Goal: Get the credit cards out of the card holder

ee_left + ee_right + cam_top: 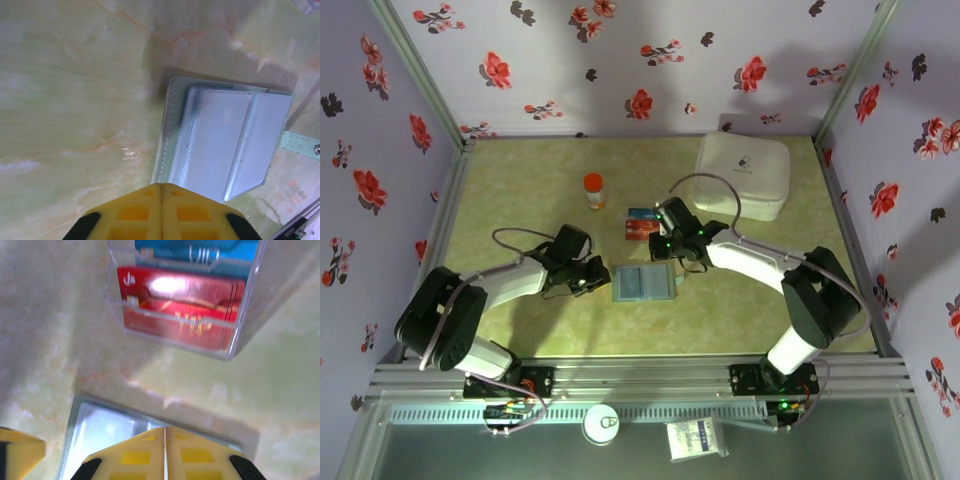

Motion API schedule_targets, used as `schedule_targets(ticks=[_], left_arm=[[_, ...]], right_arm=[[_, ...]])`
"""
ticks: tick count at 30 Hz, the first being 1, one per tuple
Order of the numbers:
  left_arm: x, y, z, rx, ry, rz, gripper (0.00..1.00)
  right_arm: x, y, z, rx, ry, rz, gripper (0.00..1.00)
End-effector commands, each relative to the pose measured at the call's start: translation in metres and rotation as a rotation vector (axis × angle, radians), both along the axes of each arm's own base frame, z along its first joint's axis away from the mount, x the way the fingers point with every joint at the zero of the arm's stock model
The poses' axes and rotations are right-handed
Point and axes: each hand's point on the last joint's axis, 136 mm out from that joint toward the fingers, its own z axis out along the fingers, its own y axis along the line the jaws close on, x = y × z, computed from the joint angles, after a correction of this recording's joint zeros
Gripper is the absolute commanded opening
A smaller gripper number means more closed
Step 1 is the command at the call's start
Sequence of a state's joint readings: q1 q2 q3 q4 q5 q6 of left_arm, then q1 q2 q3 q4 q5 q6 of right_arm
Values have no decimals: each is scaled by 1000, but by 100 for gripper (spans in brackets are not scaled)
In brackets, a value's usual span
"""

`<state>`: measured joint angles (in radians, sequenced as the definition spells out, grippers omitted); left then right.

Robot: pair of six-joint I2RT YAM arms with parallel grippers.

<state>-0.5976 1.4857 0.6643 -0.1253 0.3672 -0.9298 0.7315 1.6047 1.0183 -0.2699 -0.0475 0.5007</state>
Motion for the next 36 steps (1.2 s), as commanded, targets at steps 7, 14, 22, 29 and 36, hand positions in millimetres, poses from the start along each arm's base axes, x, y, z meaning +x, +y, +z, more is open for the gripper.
schedule_targets(ticks=[7, 14, 22, 29, 36], left_arm=[[4, -21, -1, -8, -12, -39, 1], [1, -12, -10, 44, 0, -32, 0], [-3, -8, -18, 71, 21, -40, 0], [-5, -7, -19, 80, 26, -41, 0], [-4, -6, -19, 85, 29, -43, 0]], right_arm=[[-40, 22, -18, 176, 274, -81, 18], [-48, 33, -23, 217, 301, -61, 28], [-55, 46, -33, 233, 350, -46, 29], [-58, 55, -40, 228, 378, -35, 29], [-61, 63, -47, 235, 402, -25, 29]])
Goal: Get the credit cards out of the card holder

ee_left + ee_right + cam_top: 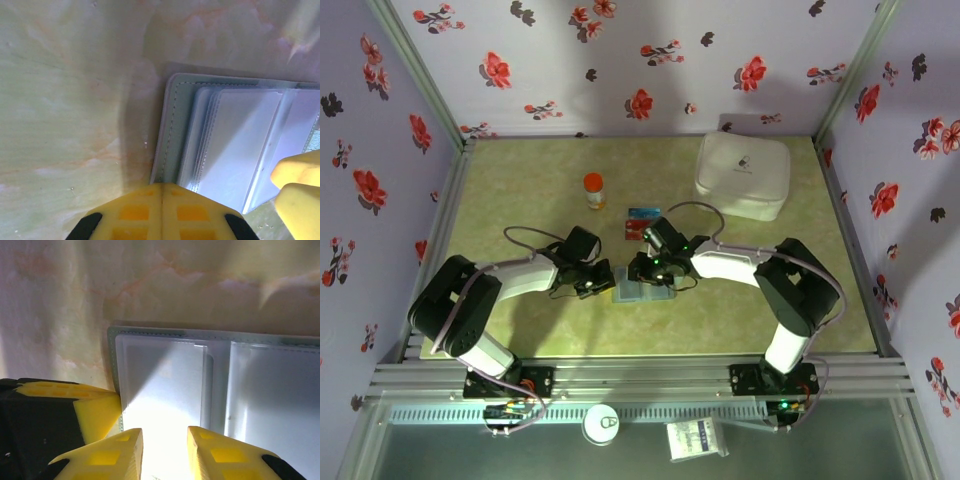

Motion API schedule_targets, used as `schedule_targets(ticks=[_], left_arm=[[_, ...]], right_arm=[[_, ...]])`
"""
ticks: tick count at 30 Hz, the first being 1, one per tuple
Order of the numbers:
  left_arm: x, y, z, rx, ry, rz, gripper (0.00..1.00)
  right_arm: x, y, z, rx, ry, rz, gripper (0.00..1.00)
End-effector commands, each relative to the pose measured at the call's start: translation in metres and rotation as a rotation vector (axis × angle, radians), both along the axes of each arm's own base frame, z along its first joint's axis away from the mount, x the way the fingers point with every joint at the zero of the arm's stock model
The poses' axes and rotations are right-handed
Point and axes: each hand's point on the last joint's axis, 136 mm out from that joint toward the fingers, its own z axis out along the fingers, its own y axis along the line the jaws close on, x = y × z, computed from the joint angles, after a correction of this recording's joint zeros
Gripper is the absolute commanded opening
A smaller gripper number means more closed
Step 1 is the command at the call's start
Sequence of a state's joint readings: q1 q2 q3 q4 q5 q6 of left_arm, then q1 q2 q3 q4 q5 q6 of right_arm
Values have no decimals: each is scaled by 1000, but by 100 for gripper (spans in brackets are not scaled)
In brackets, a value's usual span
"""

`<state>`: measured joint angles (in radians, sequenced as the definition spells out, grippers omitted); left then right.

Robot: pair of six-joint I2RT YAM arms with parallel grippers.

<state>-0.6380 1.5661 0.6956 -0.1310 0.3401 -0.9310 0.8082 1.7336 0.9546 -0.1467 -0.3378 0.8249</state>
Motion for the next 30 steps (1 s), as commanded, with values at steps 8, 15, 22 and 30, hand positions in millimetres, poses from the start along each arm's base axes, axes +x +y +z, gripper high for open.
schedule_targets(ticks=[8, 15, 22, 30], left_arm=[[1, 2, -1, 38, -2, -24, 0], [1, 3, -1, 44, 0, -24, 0], [2, 4, -1, 49, 4, -25, 0], [2, 4, 1, 47, 0, -24, 0]], right_arm=[[1, 13, -2, 21, 22, 3, 27], [1, -1, -9, -67, 17, -3, 26], [1, -12, -8, -128, -2, 2, 26], [4, -9, 8, -98, -32, 0, 25]])
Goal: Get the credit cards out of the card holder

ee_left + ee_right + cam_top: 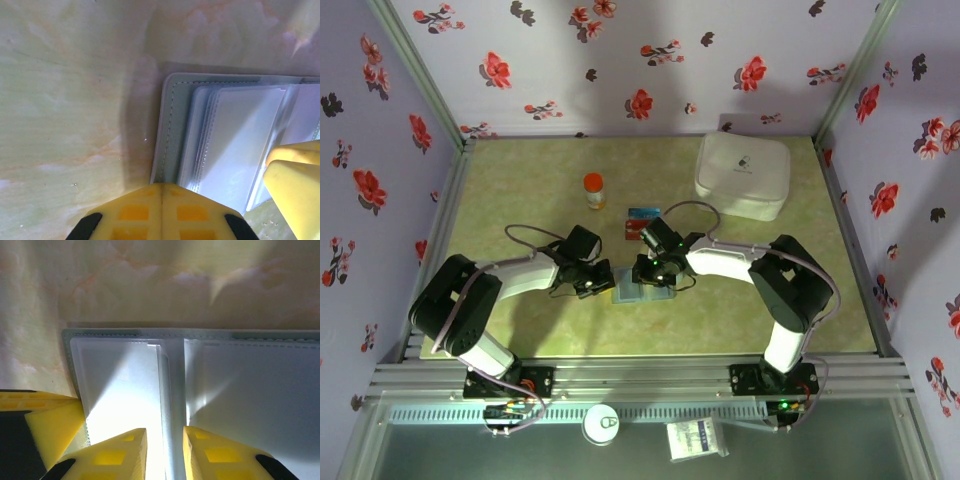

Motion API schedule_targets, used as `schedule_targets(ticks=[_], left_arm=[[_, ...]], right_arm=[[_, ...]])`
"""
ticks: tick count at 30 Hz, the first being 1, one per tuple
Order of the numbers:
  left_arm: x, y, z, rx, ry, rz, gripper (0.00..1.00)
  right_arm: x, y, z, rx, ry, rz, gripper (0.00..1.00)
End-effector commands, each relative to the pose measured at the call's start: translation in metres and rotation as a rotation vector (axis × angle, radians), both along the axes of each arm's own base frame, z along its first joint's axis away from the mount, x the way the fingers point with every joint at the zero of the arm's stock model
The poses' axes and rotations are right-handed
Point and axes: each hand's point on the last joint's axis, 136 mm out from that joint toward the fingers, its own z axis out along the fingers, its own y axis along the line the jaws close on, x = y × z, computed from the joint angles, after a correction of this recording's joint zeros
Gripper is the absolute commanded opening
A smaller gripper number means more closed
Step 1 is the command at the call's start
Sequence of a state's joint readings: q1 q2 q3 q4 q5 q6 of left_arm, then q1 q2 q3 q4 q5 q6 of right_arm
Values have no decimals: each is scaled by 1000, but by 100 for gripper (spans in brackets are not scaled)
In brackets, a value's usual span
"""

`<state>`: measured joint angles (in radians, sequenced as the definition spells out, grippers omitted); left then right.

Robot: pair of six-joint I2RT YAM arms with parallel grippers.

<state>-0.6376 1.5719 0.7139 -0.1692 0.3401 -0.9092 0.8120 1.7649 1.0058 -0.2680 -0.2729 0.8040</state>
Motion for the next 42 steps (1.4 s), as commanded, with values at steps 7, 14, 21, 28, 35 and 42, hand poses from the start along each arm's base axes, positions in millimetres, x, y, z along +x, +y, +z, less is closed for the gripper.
schedule_targets(ticks=[7, 14, 21, 28, 35, 42], left_arm=[[4, 3, 3, 29, -12, -8, 0], [3, 4, 2, 32, -11, -6, 0], [3, 4, 2, 32, -10, -6, 0], [2, 7, 0, 40, -4, -6, 0], [1, 9, -1, 46, 0, -4, 0], [3, 9, 2, 41, -7, -1, 0]], right_arm=[[3, 32, 31, 186, -23, 19, 24], [0, 30, 12, 154, 12, 15, 23], [-3, 23, -2, 112, 38, 10, 23], [-3, 3, -5, -1, 6, 22, 23], [-2, -1, -2, -11, -3, 25, 23], [2, 3, 1, 44, -14, 12, 23]])
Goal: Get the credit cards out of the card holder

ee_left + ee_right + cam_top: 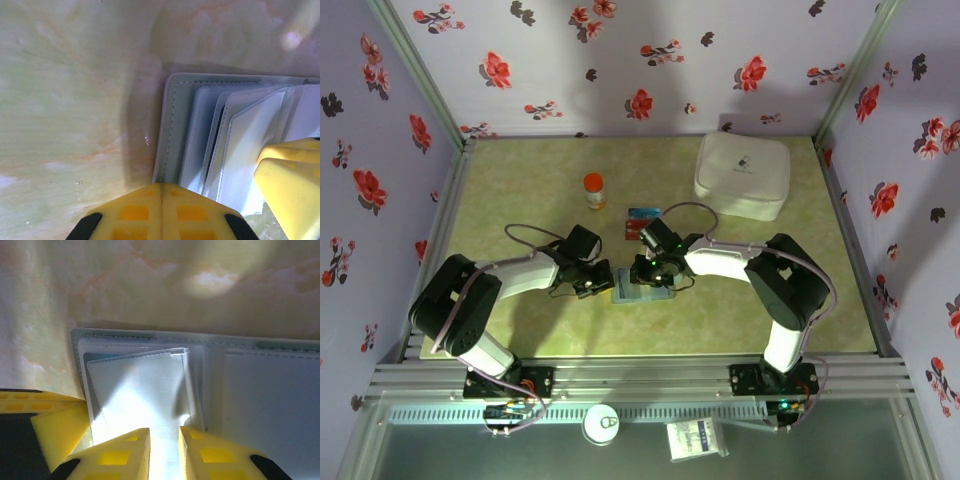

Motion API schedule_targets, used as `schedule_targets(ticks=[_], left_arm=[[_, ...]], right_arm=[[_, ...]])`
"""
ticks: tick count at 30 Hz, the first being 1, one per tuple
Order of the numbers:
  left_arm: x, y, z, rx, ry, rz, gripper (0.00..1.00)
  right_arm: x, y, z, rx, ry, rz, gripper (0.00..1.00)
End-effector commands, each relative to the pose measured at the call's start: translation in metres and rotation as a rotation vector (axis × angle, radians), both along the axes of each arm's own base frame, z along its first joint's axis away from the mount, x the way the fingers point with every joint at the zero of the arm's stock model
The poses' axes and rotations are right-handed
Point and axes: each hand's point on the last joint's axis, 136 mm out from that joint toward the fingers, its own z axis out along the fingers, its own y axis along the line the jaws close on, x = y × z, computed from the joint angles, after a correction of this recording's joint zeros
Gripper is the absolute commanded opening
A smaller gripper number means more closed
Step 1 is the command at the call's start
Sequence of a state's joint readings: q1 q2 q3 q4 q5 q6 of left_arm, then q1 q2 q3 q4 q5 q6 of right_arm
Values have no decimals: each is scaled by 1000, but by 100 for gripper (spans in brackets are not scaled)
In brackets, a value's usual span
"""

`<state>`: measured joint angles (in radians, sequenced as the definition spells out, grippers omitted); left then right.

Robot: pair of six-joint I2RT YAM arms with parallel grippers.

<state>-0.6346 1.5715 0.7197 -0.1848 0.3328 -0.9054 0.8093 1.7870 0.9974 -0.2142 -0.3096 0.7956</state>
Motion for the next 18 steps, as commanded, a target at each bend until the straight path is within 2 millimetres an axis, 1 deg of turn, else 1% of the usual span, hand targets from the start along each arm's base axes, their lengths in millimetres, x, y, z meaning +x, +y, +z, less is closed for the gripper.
schedule_targets(ticks=[1, 7, 12, 18], left_arm=[[3, 6, 2, 29, -8, -3, 0], [6, 4, 7, 18, -18, 4, 0], [11, 6, 23, 12, -68, 21, 0], [16, 0, 40, -28, -90, 35, 0]], right_arm=[[3, -3, 7, 24, -18, -13, 23], [4, -7, 8, 67, -14, -28, 23], [7, -10, 8, 121, -3, -54, 22], [9, -11, 9, 172, 2, -74, 22]])
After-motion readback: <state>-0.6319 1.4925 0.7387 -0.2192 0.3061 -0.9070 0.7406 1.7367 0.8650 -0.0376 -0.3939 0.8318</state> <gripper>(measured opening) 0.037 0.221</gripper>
